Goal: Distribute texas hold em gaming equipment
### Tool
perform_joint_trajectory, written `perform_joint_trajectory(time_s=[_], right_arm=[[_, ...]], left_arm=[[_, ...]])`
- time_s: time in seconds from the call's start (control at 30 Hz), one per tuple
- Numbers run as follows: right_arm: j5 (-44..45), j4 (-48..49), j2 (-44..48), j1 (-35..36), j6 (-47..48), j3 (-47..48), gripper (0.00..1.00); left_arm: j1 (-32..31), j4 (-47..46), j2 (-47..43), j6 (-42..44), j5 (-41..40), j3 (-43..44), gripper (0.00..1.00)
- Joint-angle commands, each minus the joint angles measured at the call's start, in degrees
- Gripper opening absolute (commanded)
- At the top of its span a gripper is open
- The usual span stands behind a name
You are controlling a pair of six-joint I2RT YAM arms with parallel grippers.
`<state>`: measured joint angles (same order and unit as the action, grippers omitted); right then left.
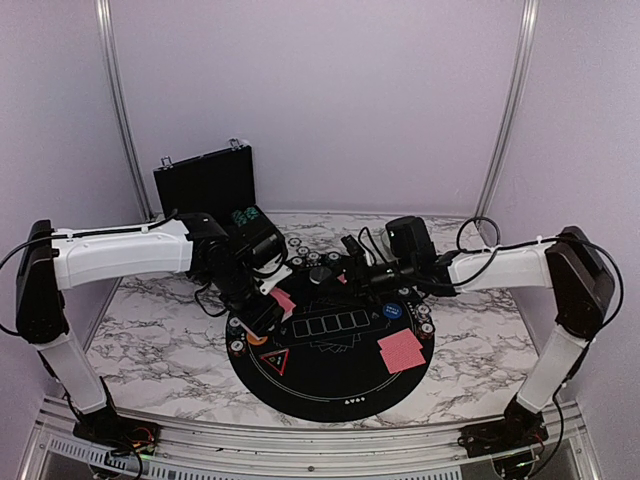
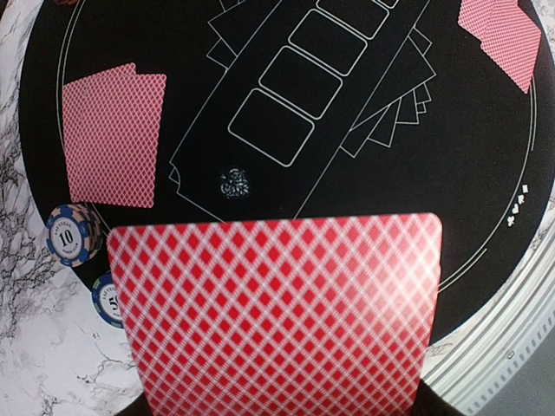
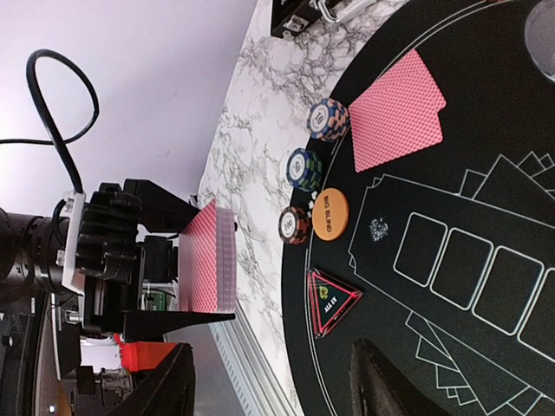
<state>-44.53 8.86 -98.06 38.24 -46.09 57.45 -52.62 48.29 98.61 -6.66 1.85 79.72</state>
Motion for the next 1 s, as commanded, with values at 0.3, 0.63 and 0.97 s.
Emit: perform_joint_trajectory(time_s=[0.3,0.63,0.97], right_arm=[[-4.03,2.21,-7.4,0.01,-0.77,7.78,0.57],[-6.02,6.69,-7.56,-0.18,-3.83,6.85,0.54],[-7.1,8.0,-8.0,0.2,-4.64,6.99,0.49]], left_arm=[[-0.49,1.81,2.57,2.92,-0.38,5.44,0.5],[-0.47,3.1,4.58,4.19,-0.43,8.01,0.5],[-0.53,3.65,5.56,4.11,0.27,9.4,0.5]])
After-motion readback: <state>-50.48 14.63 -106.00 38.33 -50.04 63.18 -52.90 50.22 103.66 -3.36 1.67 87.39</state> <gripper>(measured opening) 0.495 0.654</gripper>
